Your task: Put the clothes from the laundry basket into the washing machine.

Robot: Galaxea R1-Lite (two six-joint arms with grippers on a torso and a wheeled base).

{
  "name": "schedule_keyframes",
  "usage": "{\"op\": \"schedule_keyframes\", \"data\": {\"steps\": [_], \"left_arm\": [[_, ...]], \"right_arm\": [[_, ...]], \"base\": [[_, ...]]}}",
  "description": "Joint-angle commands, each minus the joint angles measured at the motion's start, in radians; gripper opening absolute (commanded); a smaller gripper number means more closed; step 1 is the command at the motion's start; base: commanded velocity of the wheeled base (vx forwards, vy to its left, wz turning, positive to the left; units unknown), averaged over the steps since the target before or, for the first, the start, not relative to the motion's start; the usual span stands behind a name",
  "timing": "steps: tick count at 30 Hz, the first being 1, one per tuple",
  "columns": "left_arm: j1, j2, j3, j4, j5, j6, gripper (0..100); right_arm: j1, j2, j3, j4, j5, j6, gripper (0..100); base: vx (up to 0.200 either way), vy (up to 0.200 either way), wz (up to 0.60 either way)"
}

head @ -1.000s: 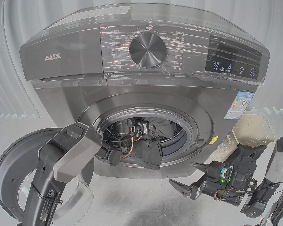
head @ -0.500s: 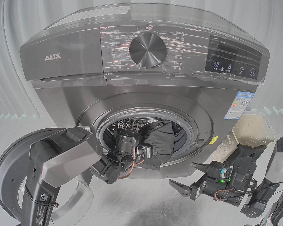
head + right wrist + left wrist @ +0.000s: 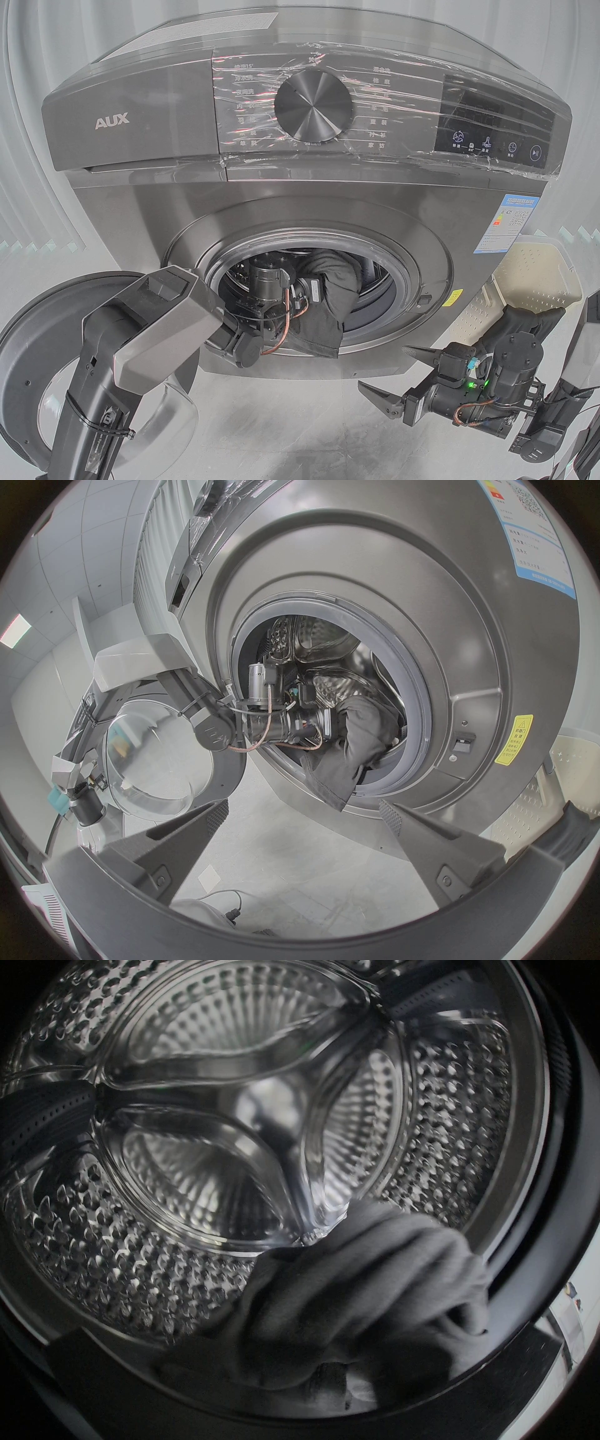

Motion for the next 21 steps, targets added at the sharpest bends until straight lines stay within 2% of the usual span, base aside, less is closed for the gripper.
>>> {"op": "schedule_keyframes", "data": {"steps": [1, 6, 9, 14, 15, 21], "left_arm": [[0.043, 0.071, -0.146, 0.008, 0.070, -0.029, 0], [0.060, 0.080, -0.180, 0.007, 0.081, -0.036, 0], [0.057, 0.077, -0.158, 0.010, 0.081, -0.040, 0], [0.046, 0.065, -0.091, -0.001, 0.080, -0.032, 0], [0.043, 0.060, -0.084, -0.003, 0.080, -0.036, 100], [0.030, 0.005, -0.006, 0.000, 0.078, -0.037, 100]], "right_arm": [[0.000, 0.017, 0.000, 0.000, 0.002, 0.000, 100], [0.000, 0.023, 0.001, 0.000, 0.002, 0.000, 100], [0.000, 0.023, 0.001, 0.000, 0.002, 0.000, 100], [0.000, 0.023, 0.001, 0.000, 0.002, 0.000, 100], [0.000, 0.023, 0.003, 0.000, 0.002, 0.000, 100], [0.000, 0.022, 0.001, 0.000, 0.002, 0.000, 100]], "base": [[0.000, 0.000, 0.00], [0.000, 0.000, 0.00], [0.000, 0.000, 0.00], [0.000, 0.000, 0.00], [0.000, 0.000, 0.00], [0.000, 0.000, 0.00]]}}
